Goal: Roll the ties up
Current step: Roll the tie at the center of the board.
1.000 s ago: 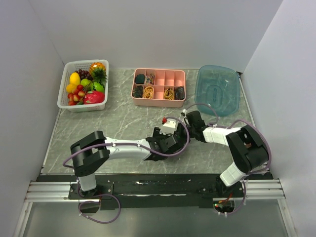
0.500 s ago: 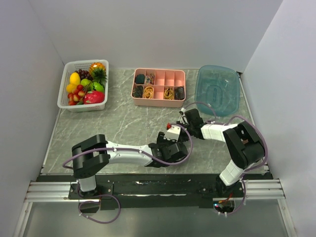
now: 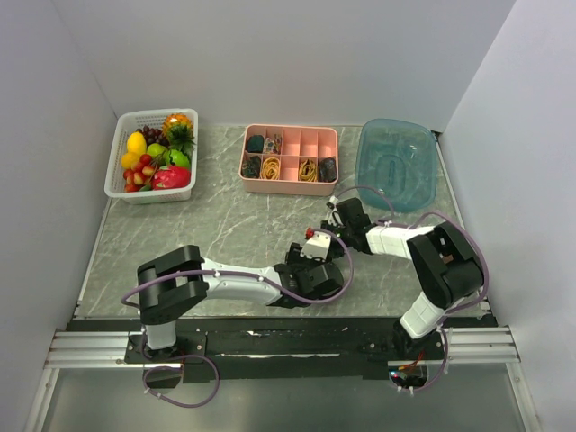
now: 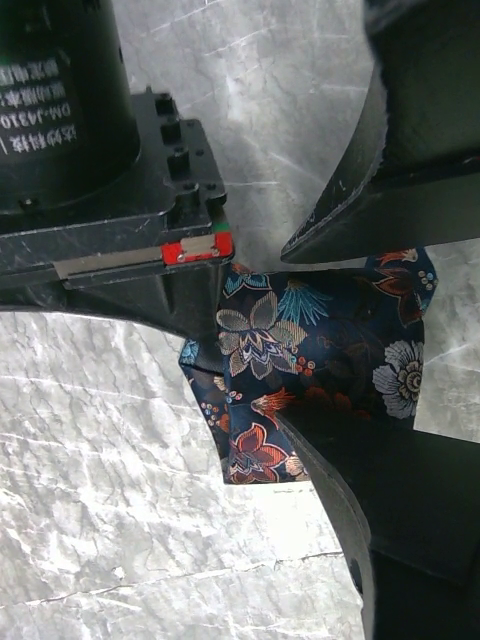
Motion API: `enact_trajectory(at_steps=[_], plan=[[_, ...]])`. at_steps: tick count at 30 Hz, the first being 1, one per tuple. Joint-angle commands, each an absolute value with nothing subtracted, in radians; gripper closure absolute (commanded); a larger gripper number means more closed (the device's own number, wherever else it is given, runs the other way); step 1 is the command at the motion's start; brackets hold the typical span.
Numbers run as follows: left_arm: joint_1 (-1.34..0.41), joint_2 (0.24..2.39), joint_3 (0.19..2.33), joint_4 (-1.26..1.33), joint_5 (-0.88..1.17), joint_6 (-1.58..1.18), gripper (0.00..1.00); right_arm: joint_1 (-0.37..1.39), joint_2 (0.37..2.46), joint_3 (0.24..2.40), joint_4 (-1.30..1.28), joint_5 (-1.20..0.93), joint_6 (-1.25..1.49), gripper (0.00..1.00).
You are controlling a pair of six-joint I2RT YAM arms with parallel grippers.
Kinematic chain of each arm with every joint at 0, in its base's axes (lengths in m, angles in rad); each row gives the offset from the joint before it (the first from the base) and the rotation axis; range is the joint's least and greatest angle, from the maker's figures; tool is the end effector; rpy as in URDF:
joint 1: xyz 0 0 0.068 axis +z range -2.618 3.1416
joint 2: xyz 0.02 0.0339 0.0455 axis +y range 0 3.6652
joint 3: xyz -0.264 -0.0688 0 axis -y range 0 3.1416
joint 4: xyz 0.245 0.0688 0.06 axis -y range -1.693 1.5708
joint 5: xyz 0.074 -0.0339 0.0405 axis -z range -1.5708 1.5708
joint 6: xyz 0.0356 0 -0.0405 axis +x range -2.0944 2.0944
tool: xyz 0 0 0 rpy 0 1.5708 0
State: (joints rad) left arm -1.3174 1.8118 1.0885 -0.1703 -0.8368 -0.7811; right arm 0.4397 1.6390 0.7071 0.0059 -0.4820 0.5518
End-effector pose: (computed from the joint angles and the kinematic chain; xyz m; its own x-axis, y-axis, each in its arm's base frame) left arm 0.1178 -0.3493 0.1764 -0.5132 0.1004 -0.8524 0.2401 0.9703 -0.0302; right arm 0.2605 0.1408 0.1316 -0.9457 0.0684 -0.3176 -0.1568 0.7601 0.6306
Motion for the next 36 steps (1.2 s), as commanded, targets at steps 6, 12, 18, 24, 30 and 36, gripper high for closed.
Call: enact_trajectory(at_steps=[6,12,18,24,30,36], plan=[[-1.301,1.749,1.17,-0.248,-0.926,-0.81,0.22,0.431,1.491,0.738,-0.1,-0.354,0.506,1.0],[-1.27,1.632,1.17,-0.302,-0.943,-0.762,0.16,0.423,1.451,0.778,-0.153,-0.342,0.488,1.0],[-1.258,1.468,1.069,-0.287,-0.821,-0.756,0.2,0.423,1.345,0.77,-0.19,-0.347,0.471,1.0],[-1.255,1.28,0.826,-0.093,-0.536,-0.773,0.71,0.425,1.25,0.762,-0.215,-0.37,0.445,1.0],[-1.256,1.279,0.631,0.176,-0.333,-0.818,0.99,0.454,1.247,0.749,-0.184,-0.468,0.433,1.0],[-1.266,1.391,0.546,0.447,-0.216,-0.79,0.99,0.491,1.265,0.721,-0.143,-0.509,0.439,1.0]])
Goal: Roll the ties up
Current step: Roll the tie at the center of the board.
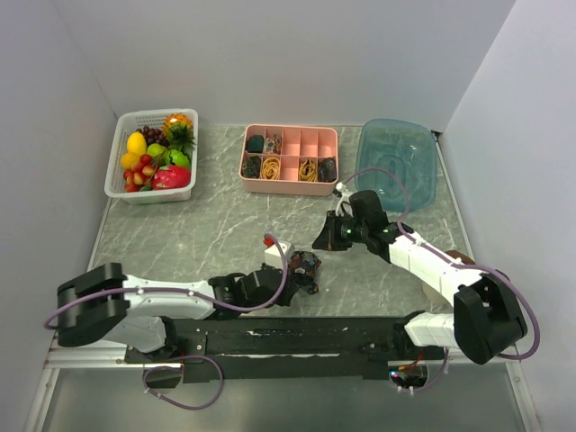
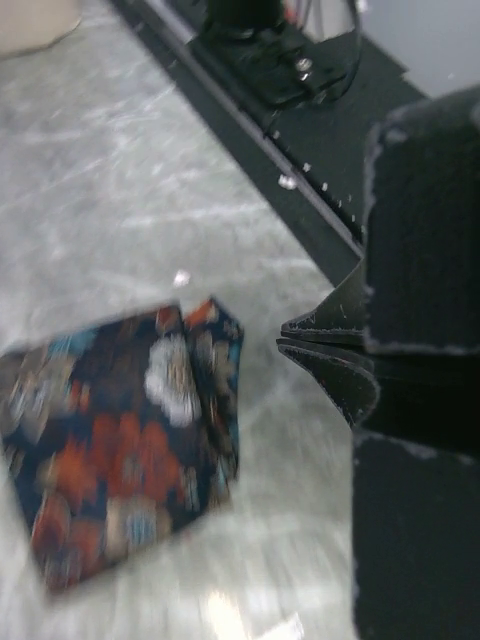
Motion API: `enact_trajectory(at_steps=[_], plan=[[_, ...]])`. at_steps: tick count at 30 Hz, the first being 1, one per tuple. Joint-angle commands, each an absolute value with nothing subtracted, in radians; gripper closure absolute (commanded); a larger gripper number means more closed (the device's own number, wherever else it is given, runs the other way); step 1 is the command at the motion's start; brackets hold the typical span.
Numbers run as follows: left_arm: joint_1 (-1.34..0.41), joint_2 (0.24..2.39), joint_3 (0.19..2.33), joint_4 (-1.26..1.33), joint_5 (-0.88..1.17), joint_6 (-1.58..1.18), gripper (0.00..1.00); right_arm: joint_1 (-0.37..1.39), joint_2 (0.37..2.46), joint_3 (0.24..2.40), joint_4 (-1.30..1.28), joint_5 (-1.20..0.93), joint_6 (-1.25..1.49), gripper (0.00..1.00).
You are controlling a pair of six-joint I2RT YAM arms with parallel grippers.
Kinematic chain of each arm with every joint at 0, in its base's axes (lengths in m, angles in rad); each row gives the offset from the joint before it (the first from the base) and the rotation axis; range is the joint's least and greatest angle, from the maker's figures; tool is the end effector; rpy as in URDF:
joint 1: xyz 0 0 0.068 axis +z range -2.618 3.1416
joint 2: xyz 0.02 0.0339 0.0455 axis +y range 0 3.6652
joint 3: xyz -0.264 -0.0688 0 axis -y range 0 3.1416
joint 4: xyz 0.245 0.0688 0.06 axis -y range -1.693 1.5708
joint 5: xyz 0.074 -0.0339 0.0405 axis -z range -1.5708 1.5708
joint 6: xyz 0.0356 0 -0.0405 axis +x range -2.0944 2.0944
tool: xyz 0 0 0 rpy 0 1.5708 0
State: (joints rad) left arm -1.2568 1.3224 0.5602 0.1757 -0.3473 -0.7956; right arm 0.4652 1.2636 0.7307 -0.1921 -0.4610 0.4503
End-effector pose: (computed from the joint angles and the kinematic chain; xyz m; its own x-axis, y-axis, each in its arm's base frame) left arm 0.0928 -0.2466 0.1841 -0.6959 -0.0316 -0.7174 0.4425 0.7679 -0.4631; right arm 0.2261 0.1312 0.2221 -0.8380 0.0155 -0.5455 -0.3717 0.7156 0.5914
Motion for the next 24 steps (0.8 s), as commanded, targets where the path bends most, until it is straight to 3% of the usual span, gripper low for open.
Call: enact_trajectory(at_steps=[1,8,24], plan=[[-1.266,1.416,0.551,0.465,-0.206,-0.787,0.99,0.505,1.272,0.721,-0.14,-0.509,0.44,1.0],[-1.27,1.624,0.604,0.571,-0.146,-0.781,0.99,0.538,1.324,0.729,-0.127,-0.494,0.44,1.0],[-1.259,1.692,0.597,0.525,-0.376,-0.856,0.99,0.549,1.345,0.687,-0.144,-0.44,0.416,1.0]])
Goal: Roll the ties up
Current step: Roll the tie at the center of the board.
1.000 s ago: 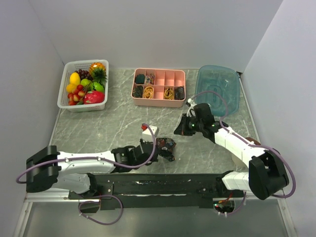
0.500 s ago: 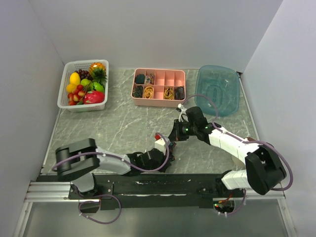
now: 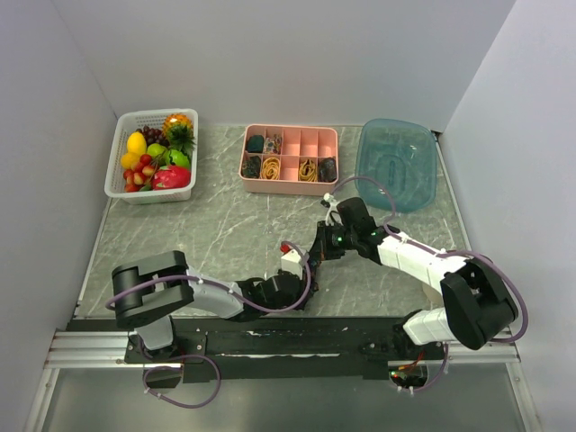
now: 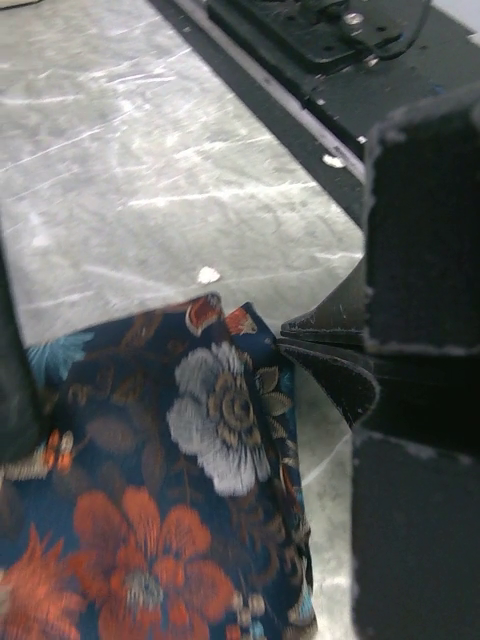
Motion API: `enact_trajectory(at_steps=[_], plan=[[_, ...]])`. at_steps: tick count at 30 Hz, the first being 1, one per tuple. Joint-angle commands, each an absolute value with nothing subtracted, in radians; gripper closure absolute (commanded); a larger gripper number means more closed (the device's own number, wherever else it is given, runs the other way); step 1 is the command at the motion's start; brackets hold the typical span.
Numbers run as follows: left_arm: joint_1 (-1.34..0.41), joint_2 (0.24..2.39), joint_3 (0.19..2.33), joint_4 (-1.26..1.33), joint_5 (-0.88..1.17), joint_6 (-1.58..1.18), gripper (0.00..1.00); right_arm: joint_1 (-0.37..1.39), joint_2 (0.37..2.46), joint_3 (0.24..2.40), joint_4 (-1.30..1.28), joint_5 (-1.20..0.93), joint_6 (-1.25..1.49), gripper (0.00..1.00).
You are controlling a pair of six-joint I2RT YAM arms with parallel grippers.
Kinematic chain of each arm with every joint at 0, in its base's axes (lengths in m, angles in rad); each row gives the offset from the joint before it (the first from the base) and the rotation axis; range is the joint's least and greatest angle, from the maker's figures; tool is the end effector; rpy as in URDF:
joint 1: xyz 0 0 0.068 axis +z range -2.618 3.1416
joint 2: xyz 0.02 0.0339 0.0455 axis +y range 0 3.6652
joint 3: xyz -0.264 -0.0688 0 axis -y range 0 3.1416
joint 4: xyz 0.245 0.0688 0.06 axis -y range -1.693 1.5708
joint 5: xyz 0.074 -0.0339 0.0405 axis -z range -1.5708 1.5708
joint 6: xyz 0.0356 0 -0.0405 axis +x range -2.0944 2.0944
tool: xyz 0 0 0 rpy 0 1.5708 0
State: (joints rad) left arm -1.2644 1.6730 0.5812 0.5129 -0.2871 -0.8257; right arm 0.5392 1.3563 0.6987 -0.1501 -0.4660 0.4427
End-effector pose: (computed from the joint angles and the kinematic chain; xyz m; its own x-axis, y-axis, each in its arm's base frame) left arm 0.1012 -0.2864 0.1272 -0.7314 -0.0251 -0.6814 0.4502 0.7328 -0.5102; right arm 0.2213 0.1511 0.1927 -0.8710 -0.0752 -0.4854 -0.3896 0.7076 0.5895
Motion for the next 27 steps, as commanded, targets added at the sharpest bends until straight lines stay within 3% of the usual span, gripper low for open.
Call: enact_trajectory(at_steps=[1,19,27], plan=[[-1.255,1.689,0.589,0.529,-0.394,-0.859,0.99,0.549,1.345,0.684,-0.143,-0.44,0.419,1.0],[-1.187,1.726,0.607,0.557,-0.411,-0.841,0.99,0.575,1.388,0.67,-0.138,-0.419,0.42,1.0],[-1.187,1.726,0.606,0.548,-0.41,-0.839,0.99,0.561,1.31,0.785,-0.147,-0.361,0.411,1.0]])
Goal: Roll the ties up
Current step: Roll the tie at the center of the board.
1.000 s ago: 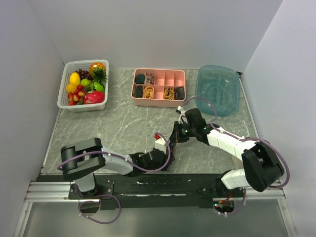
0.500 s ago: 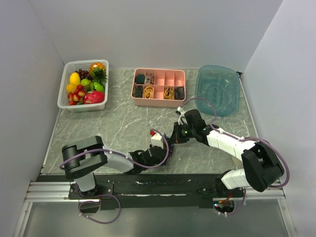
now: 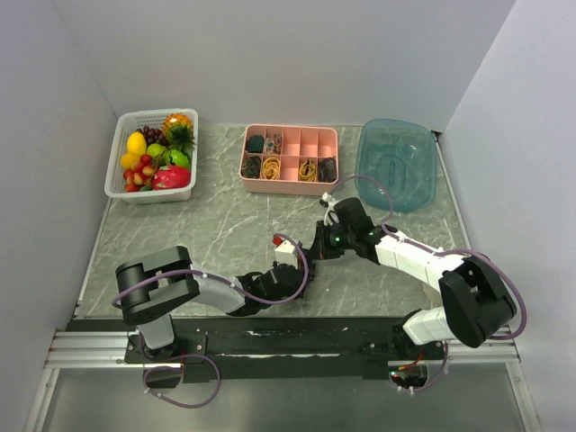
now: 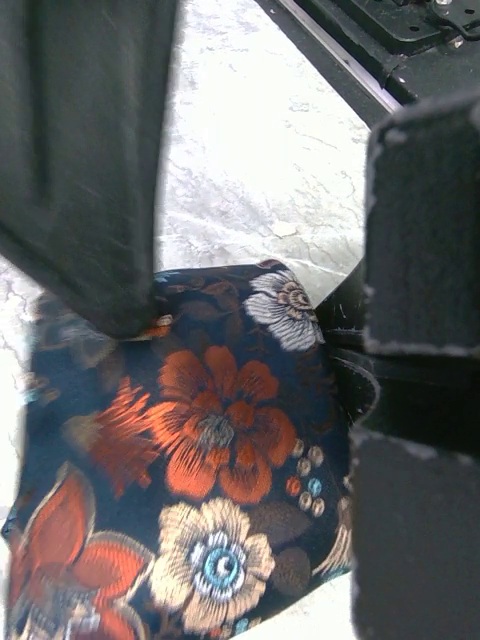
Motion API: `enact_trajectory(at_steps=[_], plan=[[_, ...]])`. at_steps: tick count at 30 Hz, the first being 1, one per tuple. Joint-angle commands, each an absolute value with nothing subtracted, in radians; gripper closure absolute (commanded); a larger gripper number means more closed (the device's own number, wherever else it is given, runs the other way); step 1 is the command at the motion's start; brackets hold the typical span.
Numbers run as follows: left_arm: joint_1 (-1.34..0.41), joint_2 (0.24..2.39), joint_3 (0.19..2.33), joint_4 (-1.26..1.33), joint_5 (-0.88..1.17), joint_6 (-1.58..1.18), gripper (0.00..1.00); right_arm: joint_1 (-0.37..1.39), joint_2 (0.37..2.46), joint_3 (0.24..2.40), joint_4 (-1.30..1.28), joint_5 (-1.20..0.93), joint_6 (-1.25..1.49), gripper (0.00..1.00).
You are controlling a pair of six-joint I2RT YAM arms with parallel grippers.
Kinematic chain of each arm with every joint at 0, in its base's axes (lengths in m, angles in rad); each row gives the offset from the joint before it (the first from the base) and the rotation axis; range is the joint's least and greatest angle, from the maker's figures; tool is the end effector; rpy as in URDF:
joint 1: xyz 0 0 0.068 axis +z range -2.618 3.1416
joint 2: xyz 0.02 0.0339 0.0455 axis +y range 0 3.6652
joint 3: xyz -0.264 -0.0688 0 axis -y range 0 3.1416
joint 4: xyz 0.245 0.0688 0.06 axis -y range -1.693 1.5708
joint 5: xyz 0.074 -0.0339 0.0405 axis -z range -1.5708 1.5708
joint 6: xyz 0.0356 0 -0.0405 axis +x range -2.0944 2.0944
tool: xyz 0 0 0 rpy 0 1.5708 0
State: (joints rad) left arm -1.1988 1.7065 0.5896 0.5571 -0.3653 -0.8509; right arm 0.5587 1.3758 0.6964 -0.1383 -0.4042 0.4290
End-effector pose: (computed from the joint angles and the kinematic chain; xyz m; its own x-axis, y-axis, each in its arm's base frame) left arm 0.1238 -0.2823 0.1242 -0.6988 -0.1411 -0.7013 0.3560 0.7817 -0.5120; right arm 0.2216 0.1551 0.1874 -0.8602 -0.0867 -0.5026 -0.3933 0.7402 0.5454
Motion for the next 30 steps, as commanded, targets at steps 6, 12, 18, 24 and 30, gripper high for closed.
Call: enact_trajectory(at_steps=[6,12,18,24,30], plan=[[-1.187,1.723,0.606,0.546,-0.411,-0.835,0.99,0.535,1.383,0.942,-0.16,-0.321,0.368,1.0],[-1.187,1.729,0.617,0.537,-0.41,-0.83,0.99,0.532,1.671,1.049,-0.146,-0.385,0.347,1.0],[-1.187,1.723,0.611,0.532,-0.408,-0.83,0.99,0.54,1.796,1.074,-0.143,-0.422,0.365,1.0],[-1.186,1.717,0.609,0.515,-0.413,-0.828,0.99,0.578,1.836,1.115,-0.224,-0.361,0.338,1.0],[-1.18,1.712,0.611,0.492,-0.413,-0.827,0.99,0.615,1.847,1.1,-0.273,-0.336,0.327,1.0]])
